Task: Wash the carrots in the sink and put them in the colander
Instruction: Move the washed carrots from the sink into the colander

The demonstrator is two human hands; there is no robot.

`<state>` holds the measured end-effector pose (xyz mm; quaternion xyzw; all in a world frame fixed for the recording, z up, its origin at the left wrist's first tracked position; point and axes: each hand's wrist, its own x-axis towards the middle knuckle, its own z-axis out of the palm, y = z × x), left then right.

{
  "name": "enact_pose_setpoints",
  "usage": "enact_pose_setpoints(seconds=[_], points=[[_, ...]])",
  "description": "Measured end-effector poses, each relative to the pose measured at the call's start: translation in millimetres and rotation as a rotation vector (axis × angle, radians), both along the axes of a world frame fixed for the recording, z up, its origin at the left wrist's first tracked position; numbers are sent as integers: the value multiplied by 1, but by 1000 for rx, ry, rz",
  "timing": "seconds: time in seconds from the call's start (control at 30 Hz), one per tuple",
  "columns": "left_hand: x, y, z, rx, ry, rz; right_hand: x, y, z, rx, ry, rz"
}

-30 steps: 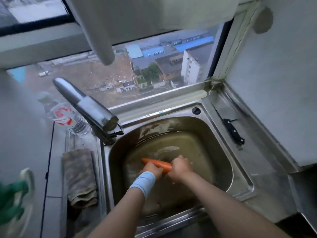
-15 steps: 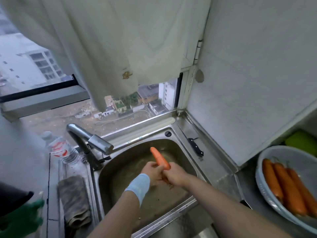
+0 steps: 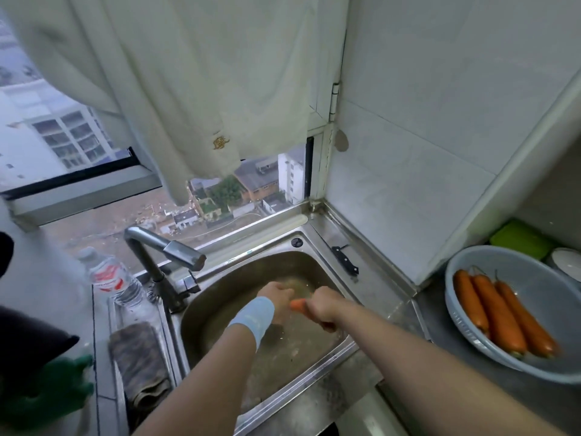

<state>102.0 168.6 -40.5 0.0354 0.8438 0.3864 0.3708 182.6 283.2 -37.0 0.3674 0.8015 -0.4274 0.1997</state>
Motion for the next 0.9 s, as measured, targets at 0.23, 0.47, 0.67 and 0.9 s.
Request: enact_pose_setpoints(seconds=[0.23,0.47,0.67,0.9], points=[[28,9,20,234,-117,-14,10,-10,8,-88,200,-86],[36,13,23,227,-350,166,31,-22,8,-53,264,-37],[54,17,20,345,-324,175,61,-18,-4,-7,376,-120],[76,58,10,307,-205,101,100,26,26,-130,335,-122]])
